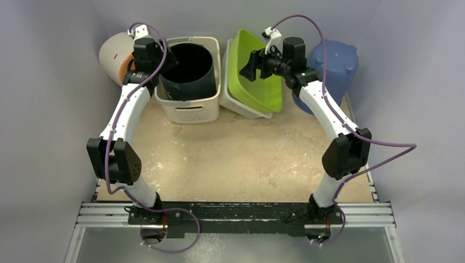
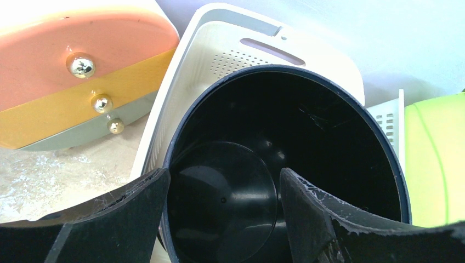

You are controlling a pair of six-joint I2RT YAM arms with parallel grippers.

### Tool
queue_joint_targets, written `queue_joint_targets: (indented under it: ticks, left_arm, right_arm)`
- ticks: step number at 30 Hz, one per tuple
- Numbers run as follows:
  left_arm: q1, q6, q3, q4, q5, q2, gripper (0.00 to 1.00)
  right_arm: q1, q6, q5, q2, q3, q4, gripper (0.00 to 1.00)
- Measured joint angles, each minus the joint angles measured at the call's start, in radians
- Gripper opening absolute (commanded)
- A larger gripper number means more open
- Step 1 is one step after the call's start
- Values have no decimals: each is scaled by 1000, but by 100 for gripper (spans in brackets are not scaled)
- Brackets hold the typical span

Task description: Turn the large container upside down

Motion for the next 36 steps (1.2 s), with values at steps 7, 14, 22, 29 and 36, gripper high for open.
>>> queue_joint_targets:
  ticks: [7,14,22,29,36]
  left_arm:
    - [0,0,0,1,-1,1,73]
    - [0,0,0,5,-2,2,73]
    - [0,0,0,7,-3,3,77]
    - [0,0,0,8,-5,3,77]
    - [0,0,0,8,-5,3,77]
  right_arm:
    - [27,0,11,-11,0,-5,83]
    - [124,-22,52,-9,0,-60,83]
    - [179,-87,155,23,12,-144,83]
    - [190,-134,253,92,10,-211,82]
    - [242,-161,274,105,-6,-237,81]
